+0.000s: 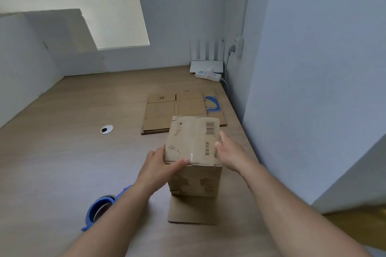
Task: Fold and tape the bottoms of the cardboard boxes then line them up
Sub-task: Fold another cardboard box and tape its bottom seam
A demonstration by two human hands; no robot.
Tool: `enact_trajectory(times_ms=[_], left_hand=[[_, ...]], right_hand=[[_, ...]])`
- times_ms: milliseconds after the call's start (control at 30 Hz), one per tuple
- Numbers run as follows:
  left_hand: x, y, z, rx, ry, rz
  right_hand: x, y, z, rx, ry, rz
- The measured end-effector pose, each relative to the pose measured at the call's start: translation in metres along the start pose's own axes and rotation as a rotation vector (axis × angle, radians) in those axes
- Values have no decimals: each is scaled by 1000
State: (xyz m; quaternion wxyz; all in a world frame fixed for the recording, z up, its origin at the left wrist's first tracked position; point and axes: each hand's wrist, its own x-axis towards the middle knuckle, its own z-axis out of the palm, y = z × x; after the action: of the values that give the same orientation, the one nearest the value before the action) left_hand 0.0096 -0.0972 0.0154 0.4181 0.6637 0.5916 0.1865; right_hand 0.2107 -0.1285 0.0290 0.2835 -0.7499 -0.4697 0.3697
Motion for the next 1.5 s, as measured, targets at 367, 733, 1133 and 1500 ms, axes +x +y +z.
enact_trajectory(times_ms=[367,733,1133,1500], left_hand=[[-17,0,18,236,166,18],[-39,-78,-32,176,302,-42],[-35,-39,0,-79,128,235],[-41,-111,-34,264,335,-76]], right_hand=[[10,7,23,-144,-50,-38],[-27,30,18,-149,505,-297],[-29,15,37,-134,258,-238],[-21,8,25,-212,568,-324]])
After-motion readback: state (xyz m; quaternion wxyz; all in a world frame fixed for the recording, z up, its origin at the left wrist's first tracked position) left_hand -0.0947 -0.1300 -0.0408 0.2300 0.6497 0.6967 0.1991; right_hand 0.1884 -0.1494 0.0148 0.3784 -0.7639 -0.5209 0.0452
